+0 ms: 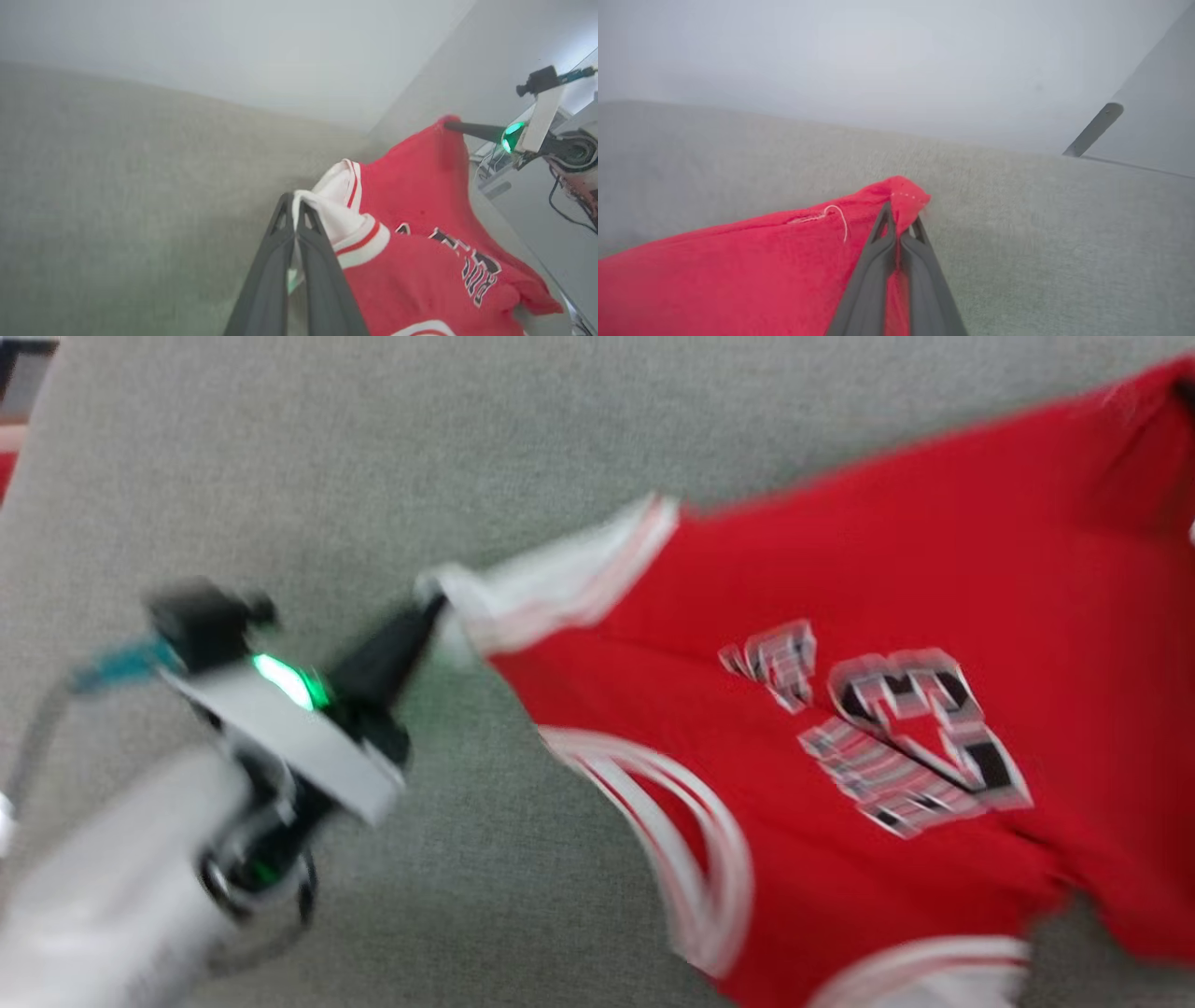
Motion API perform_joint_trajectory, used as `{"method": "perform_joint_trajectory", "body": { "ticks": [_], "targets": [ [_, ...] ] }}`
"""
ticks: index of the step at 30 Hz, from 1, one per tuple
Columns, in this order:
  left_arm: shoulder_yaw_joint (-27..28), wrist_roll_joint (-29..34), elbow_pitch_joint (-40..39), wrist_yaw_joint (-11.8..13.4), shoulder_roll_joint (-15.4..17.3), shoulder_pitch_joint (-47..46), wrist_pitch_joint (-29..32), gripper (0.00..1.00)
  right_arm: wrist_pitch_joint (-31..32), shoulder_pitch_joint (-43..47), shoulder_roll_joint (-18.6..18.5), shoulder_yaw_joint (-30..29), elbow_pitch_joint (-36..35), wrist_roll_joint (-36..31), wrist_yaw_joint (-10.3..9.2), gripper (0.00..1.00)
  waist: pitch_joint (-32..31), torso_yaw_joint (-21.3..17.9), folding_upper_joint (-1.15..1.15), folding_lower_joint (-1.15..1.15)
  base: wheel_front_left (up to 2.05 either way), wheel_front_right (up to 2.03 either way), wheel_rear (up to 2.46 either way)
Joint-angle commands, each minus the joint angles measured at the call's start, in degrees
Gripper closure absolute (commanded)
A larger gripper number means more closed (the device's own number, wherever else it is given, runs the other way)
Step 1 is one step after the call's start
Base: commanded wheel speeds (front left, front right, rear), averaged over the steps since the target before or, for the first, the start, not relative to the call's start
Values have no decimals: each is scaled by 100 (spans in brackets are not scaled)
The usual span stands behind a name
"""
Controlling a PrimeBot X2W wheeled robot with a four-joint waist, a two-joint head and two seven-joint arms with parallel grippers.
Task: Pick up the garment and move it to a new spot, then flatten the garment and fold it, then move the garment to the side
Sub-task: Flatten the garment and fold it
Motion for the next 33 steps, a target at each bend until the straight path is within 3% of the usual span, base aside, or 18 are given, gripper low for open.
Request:
{"method": "perform_joint_trajectory", "body": {
  "ticks": [1,7,14,21,26,33],
  "targets": [
    [71,-76,-2,-12,40,-185,-14,100,-132,-134,47,-131,67,-98,-5,100,-115,-103,0,0,0,0,0],
    [469,-459,330,-1,98,-1472,272,100,-982,-997,431,-1065,565,-716,-6,100,-2,-296,0,0,0,0,0],
    [1175,-1309,1788,1,-313,-3383,834,100,-1752,-2414,917,-2057,881,-1299,-10,100,509,-535,0,0,0,0,0],
    [1555,-1226,3151,4,-659,-5261,647,100,-2467,-3775,1164,-2655,1211,-1757,-23,100,867,-691,0,0,0,0,0],
    [1511,-1201,3392,4,-858,-5779,588,100,-2662,-4158,1247,-2448,1627,-1920,-26,100,936,-757,0,0,0,0,0],
    [1351,-1551,2964,-1,-932,-4883,651,100,-2730,-3645,1209,-1949,1976,-1791,-10,100,1038,-684,0,0,0,0,0]
  ]
}}
